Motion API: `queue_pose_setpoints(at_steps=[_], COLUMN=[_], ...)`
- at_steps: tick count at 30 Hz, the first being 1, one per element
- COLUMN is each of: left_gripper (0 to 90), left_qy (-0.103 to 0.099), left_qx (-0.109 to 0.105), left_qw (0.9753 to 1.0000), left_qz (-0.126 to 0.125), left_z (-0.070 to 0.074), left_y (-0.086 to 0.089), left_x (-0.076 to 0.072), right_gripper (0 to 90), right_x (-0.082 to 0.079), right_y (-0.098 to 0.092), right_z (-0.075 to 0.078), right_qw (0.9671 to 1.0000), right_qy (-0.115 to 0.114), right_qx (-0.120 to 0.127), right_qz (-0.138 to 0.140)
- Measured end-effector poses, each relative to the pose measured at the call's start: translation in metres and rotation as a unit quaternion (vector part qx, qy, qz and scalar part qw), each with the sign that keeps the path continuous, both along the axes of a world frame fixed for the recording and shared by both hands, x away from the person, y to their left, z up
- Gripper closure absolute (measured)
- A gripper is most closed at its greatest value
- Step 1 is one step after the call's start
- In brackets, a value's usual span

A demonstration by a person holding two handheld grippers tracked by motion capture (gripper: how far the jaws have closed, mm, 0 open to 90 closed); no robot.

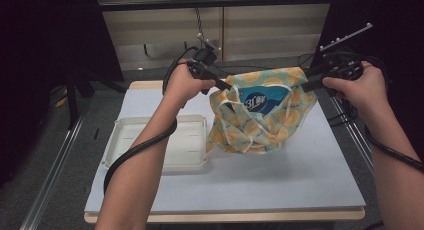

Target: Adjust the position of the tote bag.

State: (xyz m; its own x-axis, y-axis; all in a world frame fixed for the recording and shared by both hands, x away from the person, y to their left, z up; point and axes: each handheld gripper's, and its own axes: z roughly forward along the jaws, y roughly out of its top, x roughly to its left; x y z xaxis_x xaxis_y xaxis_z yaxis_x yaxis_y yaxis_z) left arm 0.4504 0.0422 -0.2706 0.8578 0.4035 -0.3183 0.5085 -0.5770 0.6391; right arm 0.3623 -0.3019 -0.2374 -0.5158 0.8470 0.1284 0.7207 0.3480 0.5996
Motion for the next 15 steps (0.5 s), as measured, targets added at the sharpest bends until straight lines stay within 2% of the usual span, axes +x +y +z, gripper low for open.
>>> queue_pose_setpoints(at_steps=[3,4,6,7,9,10,11,12,13,14,15], left_gripper=[87.1,85.8,82.4,81.7,72.3,72.3,71.8,69.1,66.1,60.7,55.4], left_qy=[0.010,0.006,0.008,0.012,0.007,0.010,0.007,0.009,0.004,-0.009,-0.014], left_qx=[0.000,0.008,0.005,-0.009,-0.008,-0.015,-0.013,-0.026,-0.020,-0.009,-0.009], left_qw=[1.0000,0.9999,1.0000,0.9998,0.9997,0.9993,0.9996,0.9992,0.9991,0.9993,0.9991], left_qz=[-0.001,-0.009,0.000,0.014,0.021,0.033,0.025,0.030,0.038,0.036,0.040], left_z=[-0.008,-0.008,-0.009,-0.008,-0.005,-0.003,0.000,0.002,0.007,0.011,0.015], left_y=[-0.002,-0.001,0.001,0.002,0.006,0.007,0.010,0.011,0.012,0.014,0.015], left_x=[-0.001,0.000,-0.001,-0.003,-0.003,-0.005,-0.005,-0.007,-0.009,-0.010,-0.012], right_gripper=[90.0,90.0,90.0,90.0,90.0,90.0,90.0,90.0,89.9,89.8,89.8], right_x=[0.003,0.003,0.003,0.003,0.003,0.003,0.003,0.002,0.002,0.002,0.002], right_y=[0.000,0.001,0.003,0.004,0.005,0.005,0.005,0.005,0.006,0.006,0.006], right_z=[-0.004,-0.006,-0.008,-0.009,-0.010,-0.010,-0.010,-0.009,-0.009,-0.008,-0.008], right_qw=[1.0000,1.0000,1.0000,0.9999,0.9999,0.9999,0.9999,0.9999,0.9999,0.9999,0.9999], right_qy=[0.005,0.004,0.007,0.009,0.011,0.011,0.011,0.010,0.010,0.009,0.009], right_qx=[0.002,0.001,0.000,-0.003,-0.003,-0.003,-0.004,-0.004,-0.006,-0.007,-0.007], right_qz=[-0.002,-0.001,0.004,0.004,0.004,0.004,0.004,0.004,0.004,0.005,0.004])
